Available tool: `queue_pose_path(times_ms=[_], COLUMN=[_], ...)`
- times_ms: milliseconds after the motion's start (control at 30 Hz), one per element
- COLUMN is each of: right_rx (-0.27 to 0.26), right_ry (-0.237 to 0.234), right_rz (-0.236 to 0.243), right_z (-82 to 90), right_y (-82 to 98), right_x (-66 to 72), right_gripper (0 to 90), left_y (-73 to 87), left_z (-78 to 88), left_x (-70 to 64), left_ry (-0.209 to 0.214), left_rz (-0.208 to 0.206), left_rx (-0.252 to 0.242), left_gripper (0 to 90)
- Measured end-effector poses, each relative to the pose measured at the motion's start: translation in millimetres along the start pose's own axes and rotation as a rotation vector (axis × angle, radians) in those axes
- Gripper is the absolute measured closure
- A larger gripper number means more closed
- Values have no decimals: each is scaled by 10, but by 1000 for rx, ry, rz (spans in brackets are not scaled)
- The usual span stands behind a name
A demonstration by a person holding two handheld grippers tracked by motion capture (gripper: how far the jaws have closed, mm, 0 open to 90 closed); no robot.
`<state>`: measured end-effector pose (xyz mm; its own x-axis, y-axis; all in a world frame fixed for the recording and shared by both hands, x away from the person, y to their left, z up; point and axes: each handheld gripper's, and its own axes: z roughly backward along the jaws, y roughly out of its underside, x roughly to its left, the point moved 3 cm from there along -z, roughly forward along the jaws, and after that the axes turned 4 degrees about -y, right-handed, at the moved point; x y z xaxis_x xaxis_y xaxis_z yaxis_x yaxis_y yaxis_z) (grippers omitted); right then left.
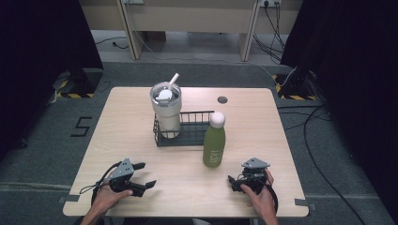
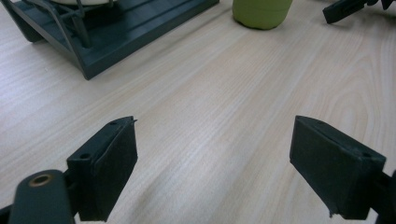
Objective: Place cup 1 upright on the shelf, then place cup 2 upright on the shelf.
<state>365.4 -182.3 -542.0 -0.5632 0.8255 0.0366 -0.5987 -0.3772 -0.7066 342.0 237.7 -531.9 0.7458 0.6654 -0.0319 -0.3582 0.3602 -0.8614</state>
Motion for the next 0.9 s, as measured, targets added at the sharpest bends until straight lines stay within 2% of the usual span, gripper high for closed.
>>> queue_pose_path(times_ms=[200, 533, 667, 900], right_rx=[0, 0, 0, -3], right_ry=[0, -1, -1, -2], right_rz=[0, 0, 1, 4], right_z=[0, 0, 0, 1], right_y=[0, 0, 0, 0], right_x=[0, 0, 0, 3], right_gripper=[24, 24, 24, 32], left_y=[45, 132, 164, 164], left_z=[34, 40, 6, 2], left_x=[-12, -23, -48, -42], left_ry=[-14, -38, -53, -56], left_rz=[0, -19, -52, -41], left_rx=[22, 101, 184, 185], left_gripper=[148, 149, 142, 137])
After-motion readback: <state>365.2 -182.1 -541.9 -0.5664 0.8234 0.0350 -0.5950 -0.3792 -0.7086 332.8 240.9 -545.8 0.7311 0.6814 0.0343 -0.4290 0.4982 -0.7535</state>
